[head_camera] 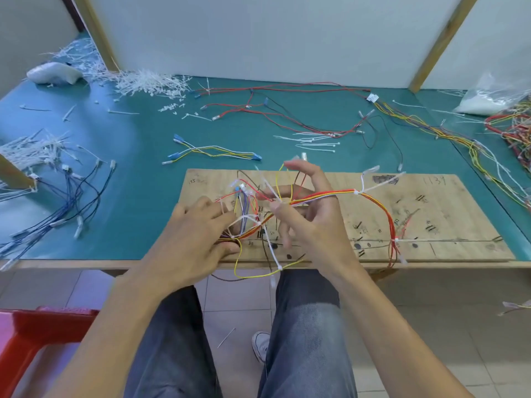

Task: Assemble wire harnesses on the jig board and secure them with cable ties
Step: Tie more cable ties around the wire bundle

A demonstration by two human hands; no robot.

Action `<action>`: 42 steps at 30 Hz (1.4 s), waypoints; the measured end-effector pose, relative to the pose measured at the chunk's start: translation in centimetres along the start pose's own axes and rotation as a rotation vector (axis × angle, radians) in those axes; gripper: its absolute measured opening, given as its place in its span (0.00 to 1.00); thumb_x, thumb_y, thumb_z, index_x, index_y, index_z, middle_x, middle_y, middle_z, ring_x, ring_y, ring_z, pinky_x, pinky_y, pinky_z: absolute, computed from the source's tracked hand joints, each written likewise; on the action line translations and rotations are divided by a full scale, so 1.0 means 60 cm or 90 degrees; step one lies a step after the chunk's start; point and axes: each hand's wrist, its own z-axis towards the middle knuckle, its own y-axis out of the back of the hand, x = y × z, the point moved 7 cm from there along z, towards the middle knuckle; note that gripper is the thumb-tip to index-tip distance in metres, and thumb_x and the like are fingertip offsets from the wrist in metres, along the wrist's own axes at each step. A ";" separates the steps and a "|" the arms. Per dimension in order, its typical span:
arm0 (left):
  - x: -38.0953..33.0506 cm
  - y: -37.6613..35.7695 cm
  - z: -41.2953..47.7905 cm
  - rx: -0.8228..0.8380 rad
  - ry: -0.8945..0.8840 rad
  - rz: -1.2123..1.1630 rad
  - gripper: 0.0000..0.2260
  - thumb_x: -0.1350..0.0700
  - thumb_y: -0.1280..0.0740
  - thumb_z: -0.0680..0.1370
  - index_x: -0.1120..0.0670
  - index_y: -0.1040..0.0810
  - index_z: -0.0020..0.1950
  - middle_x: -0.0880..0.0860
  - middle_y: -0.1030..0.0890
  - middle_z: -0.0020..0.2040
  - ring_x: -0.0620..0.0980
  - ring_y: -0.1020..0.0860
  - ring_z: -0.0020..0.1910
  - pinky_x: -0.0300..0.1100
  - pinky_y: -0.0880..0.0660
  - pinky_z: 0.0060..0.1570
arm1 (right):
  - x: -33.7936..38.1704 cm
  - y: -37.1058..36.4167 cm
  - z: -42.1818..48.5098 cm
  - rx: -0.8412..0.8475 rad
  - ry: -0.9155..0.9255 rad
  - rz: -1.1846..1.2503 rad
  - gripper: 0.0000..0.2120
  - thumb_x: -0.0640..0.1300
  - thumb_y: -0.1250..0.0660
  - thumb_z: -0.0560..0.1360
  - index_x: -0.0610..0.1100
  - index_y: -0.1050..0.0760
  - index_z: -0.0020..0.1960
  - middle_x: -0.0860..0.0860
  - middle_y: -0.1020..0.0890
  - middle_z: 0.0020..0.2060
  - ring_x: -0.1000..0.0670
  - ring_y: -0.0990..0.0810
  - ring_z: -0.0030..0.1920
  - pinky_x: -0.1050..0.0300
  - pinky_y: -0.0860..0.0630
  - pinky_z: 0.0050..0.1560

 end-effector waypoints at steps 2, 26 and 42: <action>-0.002 0.001 0.005 0.005 -0.016 0.029 0.11 0.49 0.26 0.76 0.49 0.21 0.56 0.48 0.21 0.52 0.56 0.25 0.57 0.50 0.34 0.48 | -0.017 0.005 0.008 -0.061 -0.049 0.002 0.27 0.37 0.27 0.79 0.54 0.33 0.71 0.45 0.13 0.54 0.46 0.26 0.22 0.57 0.27 0.25; 0.069 0.058 0.025 -0.318 0.057 -0.264 0.10 0.63 0.40 0.82 0.51 0.26 0.59 0.47 0.27 0.47 0.39 0.29 0.43 0.25 0.34 0.48 | -0.040 0.028 -0.007 -0.136 0.041 -0.045 0.15 0.61 0.28 0.78 0.57 0.21 0.62 0.47 0.11 0.44 0.52 0.14 0.42 0.56 0.20 0.40; 0.089 0.167 -0.022 -0.499 0.091 -0.326 0.05 0.48 0.41 0.87 0.43 0.26 0.56 0.47 0.25 0.39 0.51 0.25 0.37 0.44 0.28 0.38 | 0.070 0.034 -0.074 -0.259 0.376 -0.468 0.10 0.48 0.26 0.81 0.43 0.13 0.44 0.53 0.17 0.32 0.50 0.20 0.30 0.50 0.25 0.31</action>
